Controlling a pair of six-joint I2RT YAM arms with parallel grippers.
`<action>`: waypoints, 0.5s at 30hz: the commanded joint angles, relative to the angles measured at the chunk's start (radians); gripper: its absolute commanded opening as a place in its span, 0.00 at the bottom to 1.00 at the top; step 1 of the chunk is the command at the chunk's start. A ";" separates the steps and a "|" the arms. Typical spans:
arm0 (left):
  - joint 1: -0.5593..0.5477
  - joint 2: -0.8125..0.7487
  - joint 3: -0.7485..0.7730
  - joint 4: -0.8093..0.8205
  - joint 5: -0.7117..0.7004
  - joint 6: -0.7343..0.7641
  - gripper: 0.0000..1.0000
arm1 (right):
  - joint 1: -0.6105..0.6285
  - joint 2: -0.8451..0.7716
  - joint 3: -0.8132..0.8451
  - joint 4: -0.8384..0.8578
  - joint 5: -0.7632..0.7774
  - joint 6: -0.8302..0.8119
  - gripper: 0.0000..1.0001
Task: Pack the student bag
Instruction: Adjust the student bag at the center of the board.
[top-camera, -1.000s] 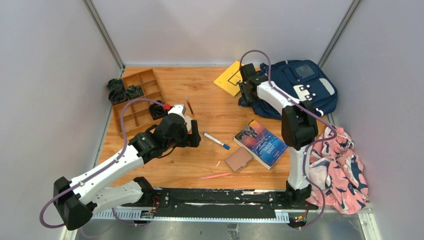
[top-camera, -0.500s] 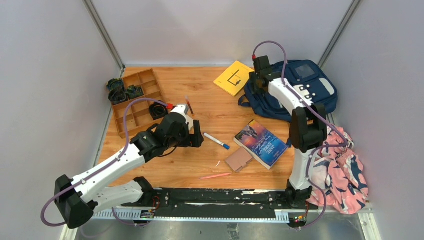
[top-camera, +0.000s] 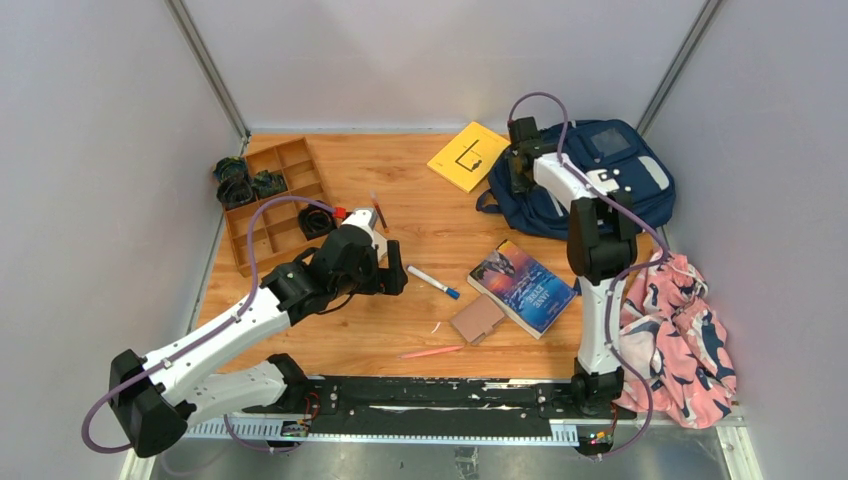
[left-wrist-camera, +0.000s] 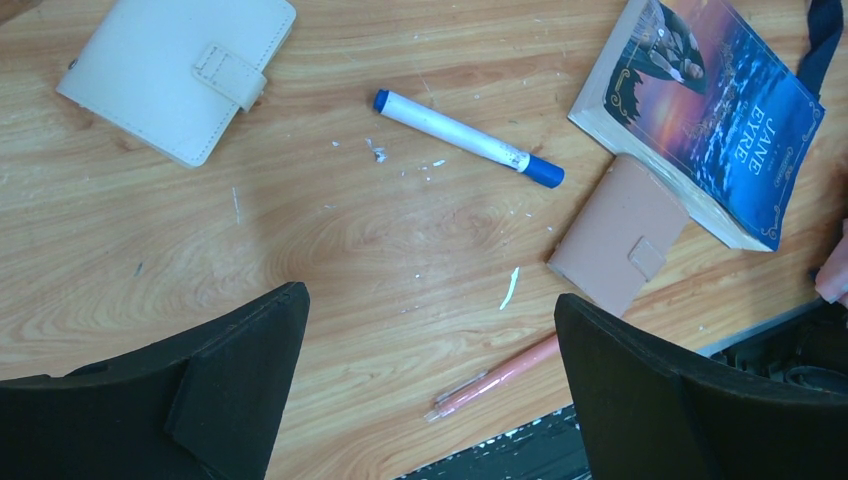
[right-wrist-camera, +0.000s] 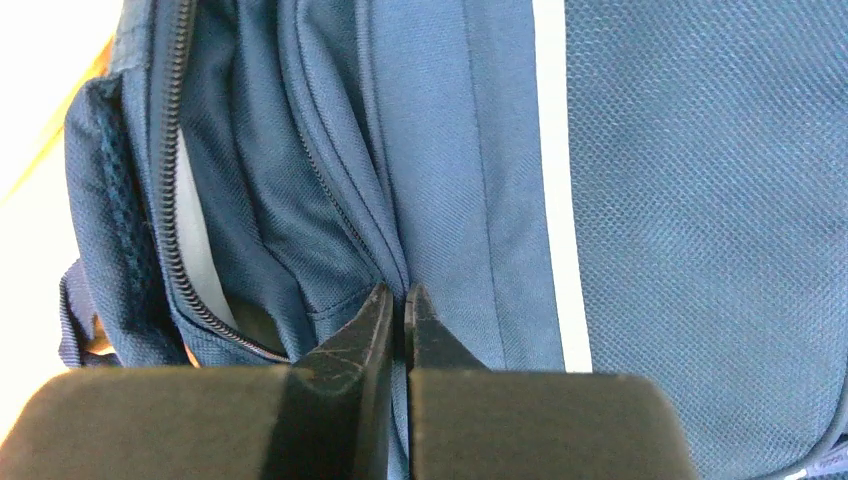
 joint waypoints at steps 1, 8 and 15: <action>-0.006 0.014 0.038 0.025 0.009 0.001 1.00 | -0.031 -0.037 0.003 -0.065 0.023 0.026 0.00; -0.005 0.089 0.085 0.036 0.035 0.019 1.00 | -0.053 -0.272 -0.029 -0.051 0.036 0.033 0.00; -0.006 0.110 0.093 0.070 0.059 0.012 1.00 | -0.115 -0.406 -0.045 -0.041 -0.056 0.049 0.00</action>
